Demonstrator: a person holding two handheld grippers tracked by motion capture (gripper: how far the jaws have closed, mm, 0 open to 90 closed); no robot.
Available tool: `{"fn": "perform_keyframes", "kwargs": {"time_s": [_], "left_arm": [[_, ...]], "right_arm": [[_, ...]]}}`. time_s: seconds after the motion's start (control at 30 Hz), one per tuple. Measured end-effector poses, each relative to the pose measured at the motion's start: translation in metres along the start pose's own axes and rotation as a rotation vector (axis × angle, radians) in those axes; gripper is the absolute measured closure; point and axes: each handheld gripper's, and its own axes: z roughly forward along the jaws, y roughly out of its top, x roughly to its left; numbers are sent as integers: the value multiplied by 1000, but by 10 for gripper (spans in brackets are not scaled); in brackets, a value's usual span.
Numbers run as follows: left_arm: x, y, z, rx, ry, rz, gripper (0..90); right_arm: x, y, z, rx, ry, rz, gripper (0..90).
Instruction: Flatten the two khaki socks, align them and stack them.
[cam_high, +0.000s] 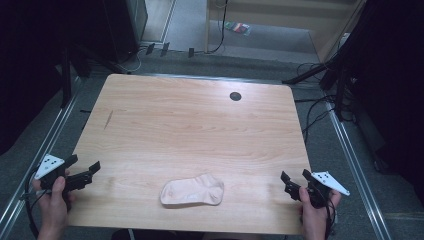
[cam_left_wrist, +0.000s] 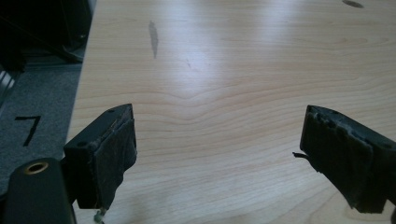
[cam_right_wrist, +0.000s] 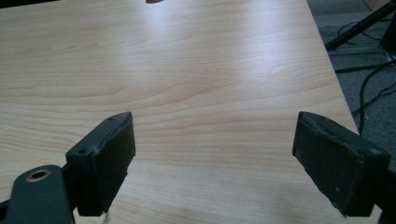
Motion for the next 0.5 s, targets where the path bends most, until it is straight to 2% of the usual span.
{"fn": "perform_keyframes", "kwargs": {"time_s": [0.13, 0.23, 0.43, 0.5], "left_arm": [[6, -1, -1, -4, 8, -6, 110], [7, -2, -1, -20, -8, -1, 110], [1, -5, 7, 17, -11, 56, 108], [1, -5, 8, 22, -10, 59, 108]], "right_arm": [[-5, -1, -1, 0, -7, 20, 134], [-9, -2, -2, -2, -13, 28, 134], [-12, -3, -1, -1, -18, 35, 136], [-13, -4, -1, 1, -23, 35, 137]]}}
